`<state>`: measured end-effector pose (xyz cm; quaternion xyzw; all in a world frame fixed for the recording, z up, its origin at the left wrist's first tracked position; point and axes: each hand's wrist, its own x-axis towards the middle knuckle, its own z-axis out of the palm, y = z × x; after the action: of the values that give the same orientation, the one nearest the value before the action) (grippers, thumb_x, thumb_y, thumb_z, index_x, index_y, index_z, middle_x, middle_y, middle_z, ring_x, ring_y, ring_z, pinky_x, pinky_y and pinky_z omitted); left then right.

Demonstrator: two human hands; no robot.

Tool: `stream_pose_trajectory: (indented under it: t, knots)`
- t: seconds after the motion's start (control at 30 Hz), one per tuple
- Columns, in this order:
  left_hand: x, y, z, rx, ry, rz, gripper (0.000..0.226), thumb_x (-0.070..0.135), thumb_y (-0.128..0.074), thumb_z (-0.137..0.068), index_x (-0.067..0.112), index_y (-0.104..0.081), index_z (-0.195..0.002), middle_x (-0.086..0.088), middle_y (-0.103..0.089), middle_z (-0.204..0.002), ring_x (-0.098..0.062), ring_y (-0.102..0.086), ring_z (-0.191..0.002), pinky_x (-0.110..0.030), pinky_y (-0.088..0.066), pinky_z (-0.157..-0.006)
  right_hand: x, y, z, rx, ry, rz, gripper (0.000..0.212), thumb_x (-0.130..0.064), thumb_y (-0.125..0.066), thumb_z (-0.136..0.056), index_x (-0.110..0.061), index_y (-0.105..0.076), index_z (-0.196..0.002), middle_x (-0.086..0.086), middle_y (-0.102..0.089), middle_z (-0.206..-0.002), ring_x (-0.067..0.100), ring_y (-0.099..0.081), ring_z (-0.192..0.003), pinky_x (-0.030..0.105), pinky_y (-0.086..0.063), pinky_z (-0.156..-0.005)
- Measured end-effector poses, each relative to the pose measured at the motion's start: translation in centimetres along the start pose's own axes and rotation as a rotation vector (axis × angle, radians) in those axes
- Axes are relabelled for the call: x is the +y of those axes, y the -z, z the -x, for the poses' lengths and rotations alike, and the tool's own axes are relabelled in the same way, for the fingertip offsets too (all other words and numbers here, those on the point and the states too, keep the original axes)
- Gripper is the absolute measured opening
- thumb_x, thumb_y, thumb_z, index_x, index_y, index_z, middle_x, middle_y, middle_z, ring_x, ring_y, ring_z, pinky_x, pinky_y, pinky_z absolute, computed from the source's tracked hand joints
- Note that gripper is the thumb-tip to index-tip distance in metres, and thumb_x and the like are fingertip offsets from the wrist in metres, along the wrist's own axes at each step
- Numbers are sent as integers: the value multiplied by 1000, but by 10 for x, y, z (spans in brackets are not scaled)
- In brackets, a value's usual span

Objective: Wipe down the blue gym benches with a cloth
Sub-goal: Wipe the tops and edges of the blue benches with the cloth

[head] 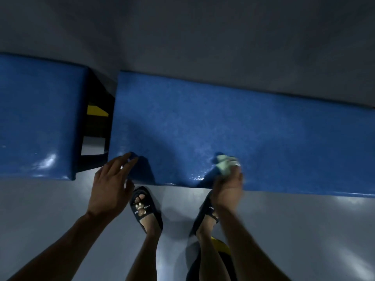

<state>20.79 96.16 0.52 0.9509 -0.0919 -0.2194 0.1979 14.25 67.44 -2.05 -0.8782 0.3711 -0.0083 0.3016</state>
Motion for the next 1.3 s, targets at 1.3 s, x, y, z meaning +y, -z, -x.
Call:
stream_pose_trajectory:
  t: [1.3]
  knots:
    - [-23,13,-15,-55,-54,-3,57,19,-62,-85,28,-49,-140,5,-49,-147,-28,-49,-131,-50,-30,-113,-140,-82,41,-251,213,192,40,-15,-49,-91,-9,-45,-131,15,-48,-119,34,-60,-84,43,-51,-75]
